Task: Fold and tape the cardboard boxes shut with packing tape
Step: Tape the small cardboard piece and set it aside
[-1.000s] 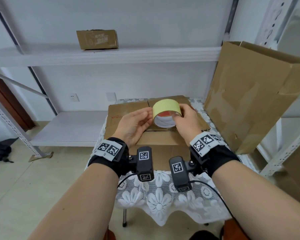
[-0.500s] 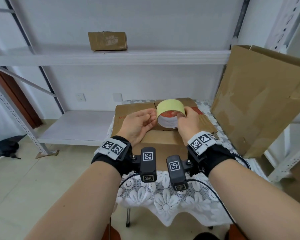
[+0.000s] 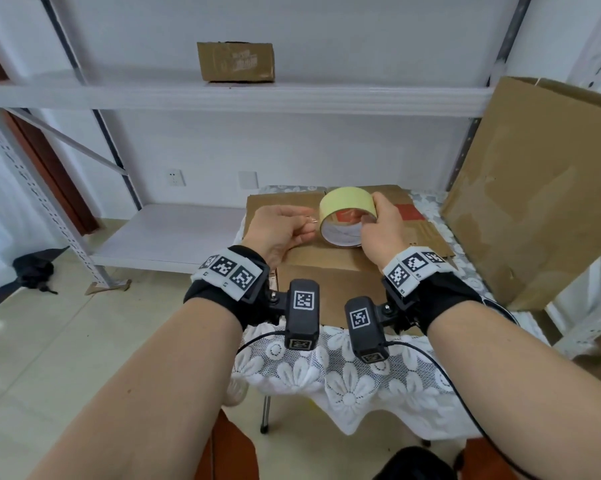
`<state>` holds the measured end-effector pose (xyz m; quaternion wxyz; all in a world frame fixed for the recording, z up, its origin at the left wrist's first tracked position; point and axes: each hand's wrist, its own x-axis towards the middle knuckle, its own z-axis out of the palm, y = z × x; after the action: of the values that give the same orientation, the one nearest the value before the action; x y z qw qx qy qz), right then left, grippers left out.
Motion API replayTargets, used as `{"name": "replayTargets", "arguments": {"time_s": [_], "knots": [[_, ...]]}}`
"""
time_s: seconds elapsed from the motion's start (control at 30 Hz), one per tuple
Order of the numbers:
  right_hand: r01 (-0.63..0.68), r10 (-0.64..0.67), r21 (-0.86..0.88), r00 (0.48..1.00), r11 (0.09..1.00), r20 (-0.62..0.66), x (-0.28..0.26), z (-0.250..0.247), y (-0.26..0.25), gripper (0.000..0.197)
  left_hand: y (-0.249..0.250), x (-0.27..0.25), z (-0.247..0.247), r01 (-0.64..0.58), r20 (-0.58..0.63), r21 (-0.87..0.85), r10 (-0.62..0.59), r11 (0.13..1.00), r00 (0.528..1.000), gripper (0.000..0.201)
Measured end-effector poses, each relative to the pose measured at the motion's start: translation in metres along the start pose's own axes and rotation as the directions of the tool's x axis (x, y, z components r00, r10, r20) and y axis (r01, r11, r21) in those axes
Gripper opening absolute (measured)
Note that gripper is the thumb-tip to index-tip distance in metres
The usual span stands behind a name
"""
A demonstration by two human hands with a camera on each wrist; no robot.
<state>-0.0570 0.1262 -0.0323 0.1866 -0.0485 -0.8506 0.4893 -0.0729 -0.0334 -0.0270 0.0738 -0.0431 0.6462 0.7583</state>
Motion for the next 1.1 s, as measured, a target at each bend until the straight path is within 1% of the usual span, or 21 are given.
{"name": "replayTargets", "arguments": {"time_s": [0.1,0.2,0.37,0.6,0.67,0.7,0.77,0.8,0.87,0.93,1.0,1.1], "knots": [[0.029,-0.03,-0.05,0.999,0.998,-0.014,-0.002,0.003,-0.001,0.035,0.002,-0.001,-0.002,0.019,0.001,0.029,-0.019,0.999,1.0,0.019],[0.047,-0.051,-0.072,0.997,0.996,-0.052,-0.004,0.005,-0.002,0.03,0.004,-0.002,-0.004,0.021,-0.027,0.057,-0.02,0.998,0.999,0.02],[0.051,-0.06,-0.11,0.995,0.993,-0.079,-0.003,0.012,-0.002,0.032,0.008,-0.004,-0.009,0.033,-0.069,0.055,-0.029,0.998,0.997,0.027],[0.077,-0.093,-0.202,0.993,0.976,-0.07,-0.004,0.016,-0.003,0.031,0.011,-0.006,-0.014,0.057,-0.169,-0.036,-0.062,0.998,0.984,0.016],[0.055,-0.071,-0.174,0.994,0.983,-0.086,-0.005,0.018,-0.001,0.029,0.011,-0.007,-0.016,0.077,-0.161,-0.085,-0.09,0.993,0.983,0.006],[0.042,-0.055,-0.14,0.994,0.989,-0.09,-0.005,0.018,0.0,0.025,0.01,-0.007,-0.017,0.084,-0.157,-0.109,-0.1,0.991,0.983,0.003],[0.031,-0.037,-0.102,0.998,0.994,-0.053,-0.004,0.017,0.003,0.011,0.003,-0.005,-0.022,0.094,-0.174,-0.147,-0.119,0.985,0.977,0.008],[0.033,-0.035,-0.103,0.999,0.994,-0.013,-0.003,0.016,0.004,0.006,0.0,-0.004,-0.025,0.098,-0.18,-0.17,-0.129,0.981,0.975,0.006],[0.044,-0.039,-0.076,0.997,0.996,0.065,-0.002,0.015,0.003,0.008,-0.003,-0.003,-0.03,0.109,-0.179,-0.212,-0.149,0.971,0.972,0.002],[0.068,-0.066,-0.016,0.993,0.998,0.099,-0.002,0.017,0.002,0.012,-0.004,-0.002,-0.032,0.106,-0.186,-0.226,-0.149,0.968,0.971,0.002],[0.093,-0.094,0.014,0.991,0.996,0.098,-0.002,0.017,0.002,0.013,-0.005,0.0,-0.033,0.091,-0.207,-0.228,-0.14,0.969,0.968,0.007],[0.088,-0.09,0.049,0.995,0.995,0.042,0.0,0.013,0.002,0.011,-0.003,0.003,-0.036,0.086,-0.239,-0.221,-0.14,0.971,0.961,0.008]]}}
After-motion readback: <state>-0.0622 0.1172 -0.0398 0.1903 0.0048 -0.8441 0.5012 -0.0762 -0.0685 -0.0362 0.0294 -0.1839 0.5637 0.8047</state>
